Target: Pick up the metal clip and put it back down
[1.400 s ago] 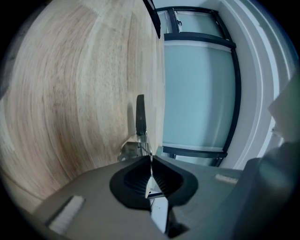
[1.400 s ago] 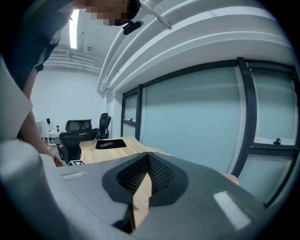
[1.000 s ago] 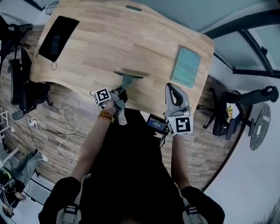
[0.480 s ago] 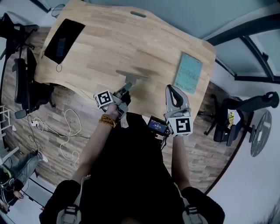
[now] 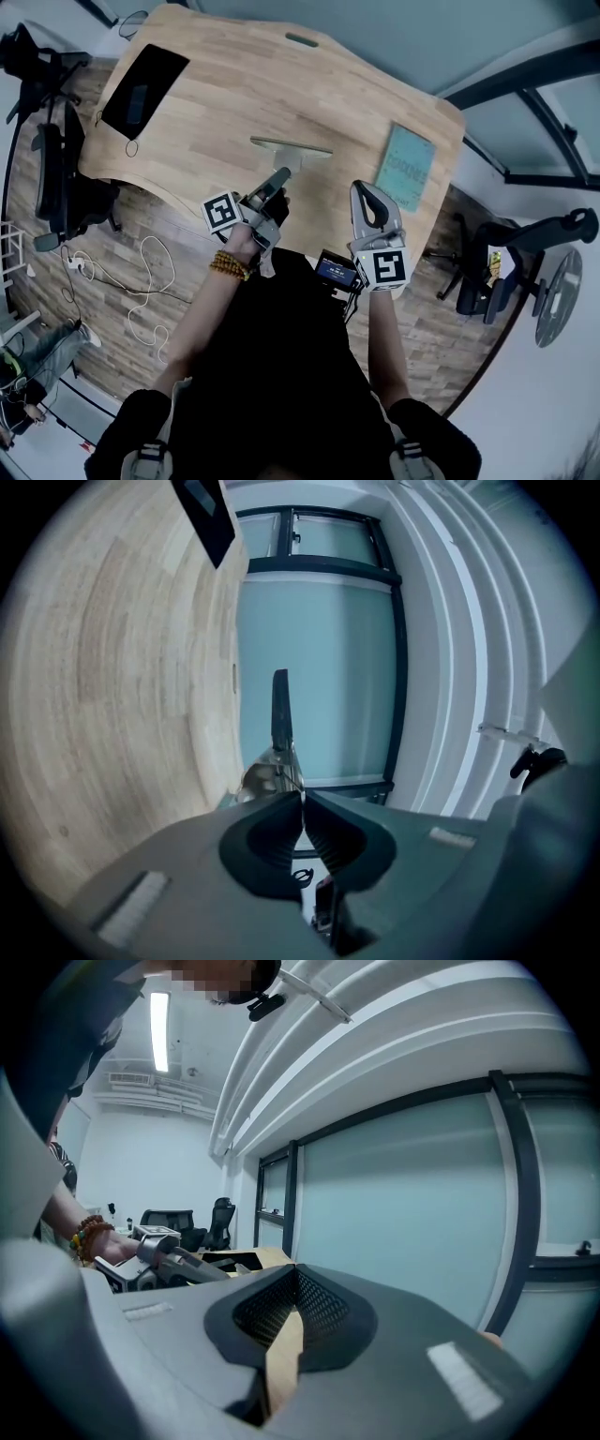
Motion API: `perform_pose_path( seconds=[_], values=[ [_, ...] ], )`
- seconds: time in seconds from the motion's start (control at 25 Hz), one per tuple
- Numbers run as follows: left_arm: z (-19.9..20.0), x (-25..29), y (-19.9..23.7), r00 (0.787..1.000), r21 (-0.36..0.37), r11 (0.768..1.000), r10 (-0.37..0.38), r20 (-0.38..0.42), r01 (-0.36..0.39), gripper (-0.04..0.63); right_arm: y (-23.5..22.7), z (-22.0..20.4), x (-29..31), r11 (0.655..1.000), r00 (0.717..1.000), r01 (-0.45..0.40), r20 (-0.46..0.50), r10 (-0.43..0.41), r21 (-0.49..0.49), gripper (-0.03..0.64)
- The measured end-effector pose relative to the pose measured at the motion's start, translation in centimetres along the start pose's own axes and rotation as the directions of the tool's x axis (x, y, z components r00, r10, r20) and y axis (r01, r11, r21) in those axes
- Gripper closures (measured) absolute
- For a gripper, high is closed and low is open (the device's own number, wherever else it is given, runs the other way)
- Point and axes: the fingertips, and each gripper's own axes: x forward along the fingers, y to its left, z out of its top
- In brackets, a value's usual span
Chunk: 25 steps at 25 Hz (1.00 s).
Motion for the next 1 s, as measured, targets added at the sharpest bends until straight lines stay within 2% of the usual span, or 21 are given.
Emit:
perform_pose_path(
  seconds=[0.44,0.76,1.0],
  values=[
    [1.3,1.9,-9.3,0.99,0.05,0.989,-0.142,0.024,0.14,0.588,0.6,4.0,2.4,0.998,0.995,-0.055,0.078,0.057,-0.038,0.594],
    [1.3,2.3,-16.5,0.97,0.115,0.964,-0.243,0.023,0.239,0.588,0.9,7.8,2.4,0.999,0.988,-0.05,0.148,0.05,-0.009,0.594],
    [0.2,1.9,-20.2,0.957,0.147,0.947,-0.289,0.012,0.284,0.588,1.1,10.0,1.3,0.999,0.984,-0.04,0.175,0.043,-0.021,0.594]
  ],
)
